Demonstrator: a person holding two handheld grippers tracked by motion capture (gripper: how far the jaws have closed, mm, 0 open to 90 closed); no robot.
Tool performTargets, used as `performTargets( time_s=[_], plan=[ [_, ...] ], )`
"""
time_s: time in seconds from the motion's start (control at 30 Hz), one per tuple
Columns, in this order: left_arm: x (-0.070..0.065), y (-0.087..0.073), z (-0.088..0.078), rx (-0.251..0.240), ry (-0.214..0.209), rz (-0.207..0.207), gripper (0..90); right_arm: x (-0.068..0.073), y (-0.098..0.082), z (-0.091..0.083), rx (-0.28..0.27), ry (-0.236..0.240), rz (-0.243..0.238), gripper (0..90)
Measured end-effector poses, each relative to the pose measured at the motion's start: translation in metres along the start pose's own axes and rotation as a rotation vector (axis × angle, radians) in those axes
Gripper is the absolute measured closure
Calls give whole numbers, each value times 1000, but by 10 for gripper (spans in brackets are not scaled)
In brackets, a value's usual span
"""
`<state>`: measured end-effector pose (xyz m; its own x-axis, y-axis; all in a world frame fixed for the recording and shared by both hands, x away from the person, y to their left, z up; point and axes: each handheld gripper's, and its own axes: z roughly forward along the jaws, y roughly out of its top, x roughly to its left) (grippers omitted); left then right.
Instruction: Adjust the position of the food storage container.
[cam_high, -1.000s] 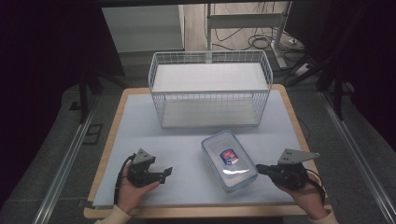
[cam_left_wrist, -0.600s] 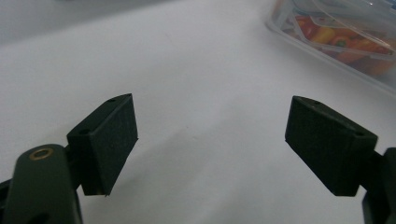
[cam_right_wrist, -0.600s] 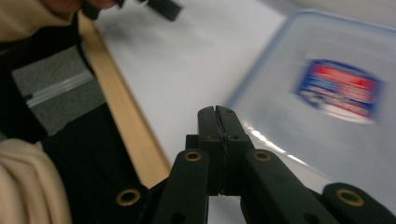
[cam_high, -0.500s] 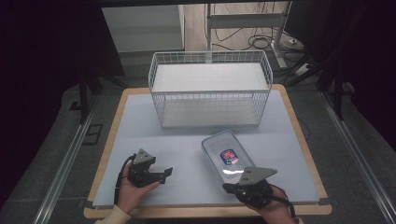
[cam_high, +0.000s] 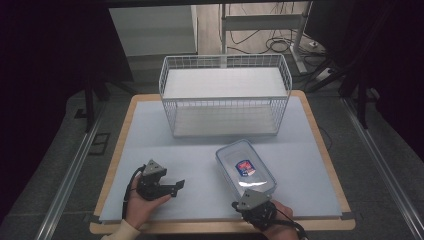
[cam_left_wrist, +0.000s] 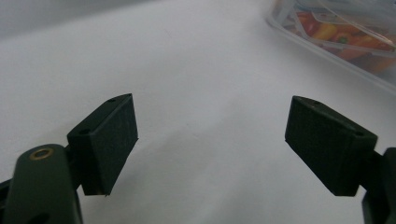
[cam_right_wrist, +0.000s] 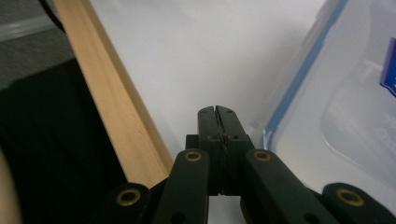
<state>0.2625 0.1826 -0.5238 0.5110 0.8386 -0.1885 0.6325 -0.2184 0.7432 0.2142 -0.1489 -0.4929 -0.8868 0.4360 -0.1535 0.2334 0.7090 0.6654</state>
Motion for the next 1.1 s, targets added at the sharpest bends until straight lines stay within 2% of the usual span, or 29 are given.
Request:
performTargets(
  time_s=[0.33, 0.97, 1.1],
  plan=[
    [1, 0, 0, -1, -2, -4, 171, -1, -6, -5, -1, -32, 9, 900],
    [2, -1, 1, 4, -1, 0, 171, -41, -38, -34, -15, -131, 150, 900],
    [2, -1, 1, 4, -1, -1, 171, -51, -44, -42, -31, -149, 180, 900]
  ],
)
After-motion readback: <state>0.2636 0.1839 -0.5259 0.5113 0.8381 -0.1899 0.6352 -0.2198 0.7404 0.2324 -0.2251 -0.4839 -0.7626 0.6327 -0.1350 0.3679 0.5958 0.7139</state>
